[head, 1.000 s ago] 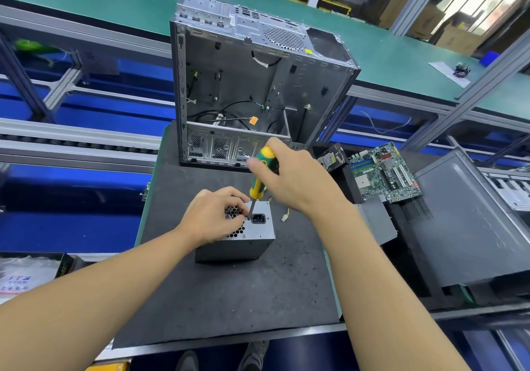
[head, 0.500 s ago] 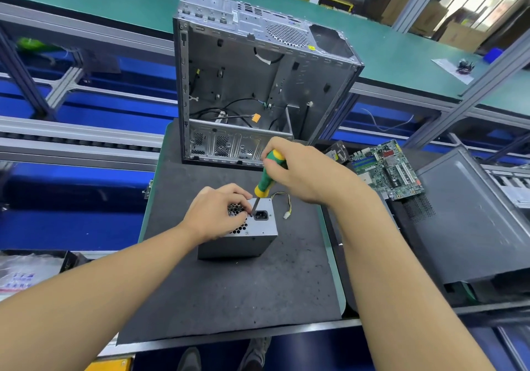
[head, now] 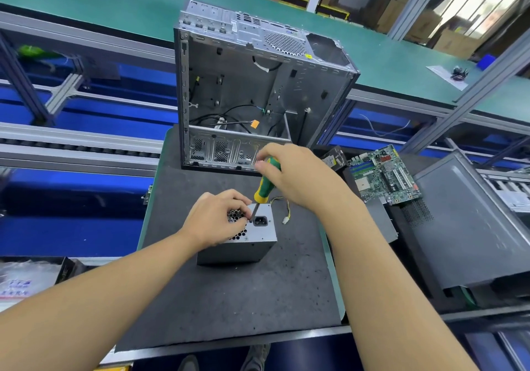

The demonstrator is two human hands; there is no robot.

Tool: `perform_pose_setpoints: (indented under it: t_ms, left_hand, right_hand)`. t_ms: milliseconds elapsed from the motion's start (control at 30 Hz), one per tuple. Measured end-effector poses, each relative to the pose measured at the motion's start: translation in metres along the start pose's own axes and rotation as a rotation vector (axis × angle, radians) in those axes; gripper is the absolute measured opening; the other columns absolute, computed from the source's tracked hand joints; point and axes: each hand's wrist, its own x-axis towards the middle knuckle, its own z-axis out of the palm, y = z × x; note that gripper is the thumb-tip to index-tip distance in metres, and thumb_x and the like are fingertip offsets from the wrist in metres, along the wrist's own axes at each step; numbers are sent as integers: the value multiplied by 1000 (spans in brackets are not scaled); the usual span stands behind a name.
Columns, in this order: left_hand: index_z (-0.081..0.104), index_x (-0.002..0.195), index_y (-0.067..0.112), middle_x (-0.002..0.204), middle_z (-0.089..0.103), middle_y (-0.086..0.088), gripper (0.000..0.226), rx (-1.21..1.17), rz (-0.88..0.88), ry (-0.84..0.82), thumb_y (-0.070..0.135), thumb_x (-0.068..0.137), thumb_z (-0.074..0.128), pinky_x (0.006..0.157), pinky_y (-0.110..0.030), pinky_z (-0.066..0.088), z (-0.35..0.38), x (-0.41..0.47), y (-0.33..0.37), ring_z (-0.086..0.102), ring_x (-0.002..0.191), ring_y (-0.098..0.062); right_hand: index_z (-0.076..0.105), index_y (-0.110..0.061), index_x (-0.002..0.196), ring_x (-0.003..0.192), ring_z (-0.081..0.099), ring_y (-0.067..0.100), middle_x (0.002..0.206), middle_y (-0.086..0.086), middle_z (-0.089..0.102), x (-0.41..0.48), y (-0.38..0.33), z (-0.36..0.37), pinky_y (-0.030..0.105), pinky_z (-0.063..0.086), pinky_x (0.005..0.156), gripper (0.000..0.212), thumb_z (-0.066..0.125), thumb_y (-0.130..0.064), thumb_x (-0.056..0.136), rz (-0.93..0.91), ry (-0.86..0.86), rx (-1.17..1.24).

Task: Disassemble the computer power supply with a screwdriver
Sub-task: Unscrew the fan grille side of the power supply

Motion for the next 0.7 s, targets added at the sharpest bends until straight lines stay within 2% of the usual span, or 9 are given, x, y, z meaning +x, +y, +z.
perform_pose_setpoints:
  t_ms: [67, 133, 267, 333, 400, 467, 500, 633, 700]
  left_hand:
    - [66, 74, 48, 107, 58, 38, 13, 10, 4, 7, 38, 80, 62, 91, -22, 32, 1, 0, -1, 60, 82, -4]
    - [68, 75, 46, 105, 57, 40, 11, 17, 10, 21, 37, 79, 63, 89, -18, 30, 2, 1, -2, 59, 82, -1]
    - [64, 73, 50, 107, 57, 39, 14, 23, 21, 24, 37, 80, 62, 89, -15, 27, 3, 0, -3, 56, 84, 6]
    - [60, 71, 53, 107, 57, 38, 16, 17, 24, 22, 40, 80, 59, 89, -16, 28, 3, 0, -2, 55, 85, 10]
    - [58, 71, 54, 109, 57, 37, 14, 10, 25, 15, 42, 79, 56, 88, -19, 28, 2, 0, -2, 55, 85, 11]
    - [58, 72, 55, 112, 58, 35, 13, 12, 33, 10, 45, 79, 54, 87, -19, 27, 2, 0, -3, 56, 87, 8]
    - [58, 72, 55, 113, 58, 35, 13, 13, 34, 13, 46, 79, 54, 88, -18, 27, 3, 1, -3, 56, 88, 6]
    - [57, 71, 55, 113, 58, 36, 15, 17, 34, 30, 42, 79, 56, 90, -14, 26, 3, 0, -4, 54, 91, 8]
    - [56, 69, 56, 111, 57, 37, 18, 20, 36, 35, 41, 79, 56, 90, -14, 26, 3, 1, -4, 53, 91, 10]
  right_hand:
    - [46, -29, 141, 98, 55, 21, 118, 0, 47, -1, 0, -1, 37, 46, 84, 38, 46, -34, 103, -30, -43, 4]
    - [40, -27, 144, 99, 55, 22, 123, 1, 48, -2, -1, -2, 39, 48, 87, 46, 50, -24, 99, -45, -37, 46]
    - [47, -23, 123, 71, 51, 19, 85, -7, 49, -2, -3, 3, 32, 40, 57, 35, 47, -11, 90, -7, -59, 164]
    - [46, -25, 114, 77, 54, 23, 91, -4, 52, -2, -4, 6, 35, 44, 61, 24, 46, -15, 92, 2, -71, 197]
    - [48, -26, 108, 80, 52, 21, 94, -5, 52, 0, -3, 7, 35, 42, 64, 15, 51, -34, 96, -10, -32, 138]
    - [53, -26, 102, 80, 50, 14, 93, -6, 50, 2, 0, 7, 32, 37, 63, 28, 53, -53, 94, -8, 34, 92]
    - [57, -26, 99, 80, 49, 11, 93, -6, 48, 3, 1, 7, 29, 36, 63, 30, 53, -55, 94, -3, 67, 95]
    - [65, -34, 110, 86, 47, 7, 97, -7, 42, 2, 3, 9, 29, 38, 76, 16, 55, -37, 99, -30, 73, 170]
    - [60, -40, 125, 100, 48, 18, 107, -3, 42, 0, 1, 9, 34, 42, 87, 29, 49, -27, 101, -42, 30, 157]
